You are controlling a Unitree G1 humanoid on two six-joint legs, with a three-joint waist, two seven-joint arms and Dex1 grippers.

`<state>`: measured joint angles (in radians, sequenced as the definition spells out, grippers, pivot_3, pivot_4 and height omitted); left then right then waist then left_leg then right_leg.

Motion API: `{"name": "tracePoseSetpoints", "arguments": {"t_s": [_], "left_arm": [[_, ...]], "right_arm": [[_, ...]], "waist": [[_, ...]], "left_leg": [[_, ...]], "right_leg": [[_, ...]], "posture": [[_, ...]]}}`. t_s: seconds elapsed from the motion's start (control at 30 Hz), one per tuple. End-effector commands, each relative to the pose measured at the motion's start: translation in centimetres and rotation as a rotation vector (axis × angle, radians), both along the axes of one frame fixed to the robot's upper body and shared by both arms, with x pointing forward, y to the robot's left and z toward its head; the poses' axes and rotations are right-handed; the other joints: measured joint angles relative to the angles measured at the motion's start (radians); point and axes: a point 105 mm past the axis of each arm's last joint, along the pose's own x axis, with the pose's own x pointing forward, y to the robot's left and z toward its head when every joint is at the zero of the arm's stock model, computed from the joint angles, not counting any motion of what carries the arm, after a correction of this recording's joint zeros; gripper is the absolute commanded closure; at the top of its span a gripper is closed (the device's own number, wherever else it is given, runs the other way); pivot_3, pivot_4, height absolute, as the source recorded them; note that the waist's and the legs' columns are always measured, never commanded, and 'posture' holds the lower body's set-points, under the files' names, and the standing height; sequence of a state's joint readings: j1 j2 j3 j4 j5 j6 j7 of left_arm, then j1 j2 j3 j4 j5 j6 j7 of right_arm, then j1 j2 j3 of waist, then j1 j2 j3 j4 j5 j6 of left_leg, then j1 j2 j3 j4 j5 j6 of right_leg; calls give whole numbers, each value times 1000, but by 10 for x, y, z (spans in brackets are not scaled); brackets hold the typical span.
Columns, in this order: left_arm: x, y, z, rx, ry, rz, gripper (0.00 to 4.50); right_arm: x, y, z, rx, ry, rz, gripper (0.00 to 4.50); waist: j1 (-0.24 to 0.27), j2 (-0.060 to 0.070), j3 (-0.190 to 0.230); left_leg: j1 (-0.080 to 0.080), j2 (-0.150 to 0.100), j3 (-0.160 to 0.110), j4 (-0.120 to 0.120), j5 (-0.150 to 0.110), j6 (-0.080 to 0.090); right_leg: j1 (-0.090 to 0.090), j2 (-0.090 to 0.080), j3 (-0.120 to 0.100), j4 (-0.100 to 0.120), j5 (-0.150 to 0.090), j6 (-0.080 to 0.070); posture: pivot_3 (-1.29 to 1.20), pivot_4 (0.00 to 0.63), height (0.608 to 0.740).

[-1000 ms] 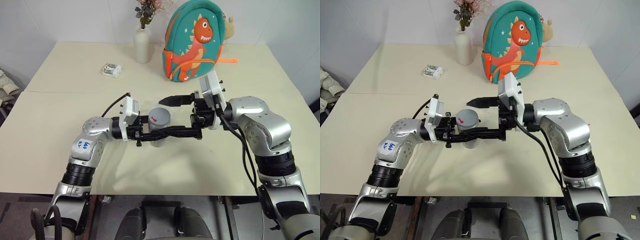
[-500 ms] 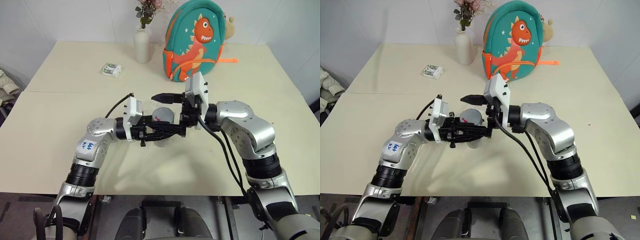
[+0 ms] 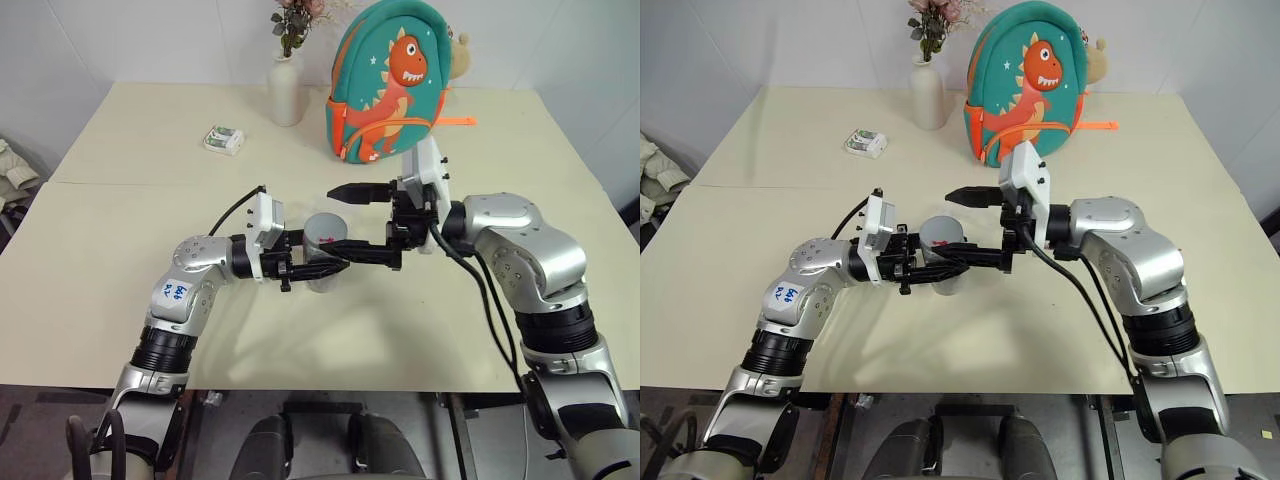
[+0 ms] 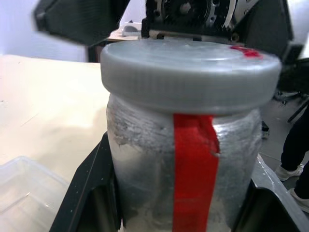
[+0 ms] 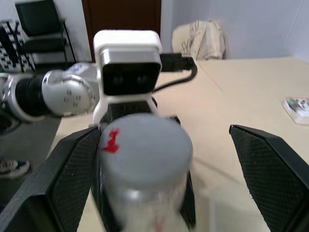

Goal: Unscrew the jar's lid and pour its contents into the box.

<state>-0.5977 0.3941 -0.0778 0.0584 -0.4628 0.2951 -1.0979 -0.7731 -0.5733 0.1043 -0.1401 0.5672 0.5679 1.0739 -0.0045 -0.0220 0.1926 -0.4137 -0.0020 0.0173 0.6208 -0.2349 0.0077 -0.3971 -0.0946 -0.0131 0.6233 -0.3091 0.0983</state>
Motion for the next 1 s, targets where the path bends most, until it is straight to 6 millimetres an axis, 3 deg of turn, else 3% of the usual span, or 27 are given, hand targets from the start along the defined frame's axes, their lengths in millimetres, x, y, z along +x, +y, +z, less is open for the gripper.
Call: {"name": "tracePoseSetpoints", "arguments": {"t_s": [0.03,0.13,0.3,0.43,0.67,1.0], "left_arm": [[-7,-1,11,-16,-60,-40,2425],[-6,0,12,-17,-63,-35,2425],[-5,3,11,-14,-64,-21,2425],[-4,4,12,-11,-65,-13,2425],[-3,0,11,-12,-62,-19,2425],[-4,-2,11,-13,-60,-31,2425]], "right_arm": [[17,-36,9,11,-23,-148,26],[16,-49,9,-1,-13,-164,26],[2,-44,17,46,7,-88,26],[-11,-22,21,76,4,1,26],[-5,14,18,86,4,-12,26],[-9,38,15,83,10,32,26]], "waist": [[1,0,0],[4,0,0],[-3,0,0],[-2,0,0],[1,0,0],[0,1,0]], "left_leg": [[0,0,0,0,0,0],[0,0,0,0,0,0],[-1,0,0,-1,0,0],[0,1,0,0,0,0],[0,0,0,1,0,0],[-7,0,-3,2,0,0]], "right_leg": [[0,0,0,0,0,0],[0,0,0,-1,0,0],[0,0,0,-2,0,0],[0,1,0,-1,0,0],[0,0,0,0,0,0],[-5,0,-3,-1,0,0]], "posture": [[0,150,740],[0,150,740],[0,150,740],[0,150,740],[0,150,740],[0,150,740]]}}
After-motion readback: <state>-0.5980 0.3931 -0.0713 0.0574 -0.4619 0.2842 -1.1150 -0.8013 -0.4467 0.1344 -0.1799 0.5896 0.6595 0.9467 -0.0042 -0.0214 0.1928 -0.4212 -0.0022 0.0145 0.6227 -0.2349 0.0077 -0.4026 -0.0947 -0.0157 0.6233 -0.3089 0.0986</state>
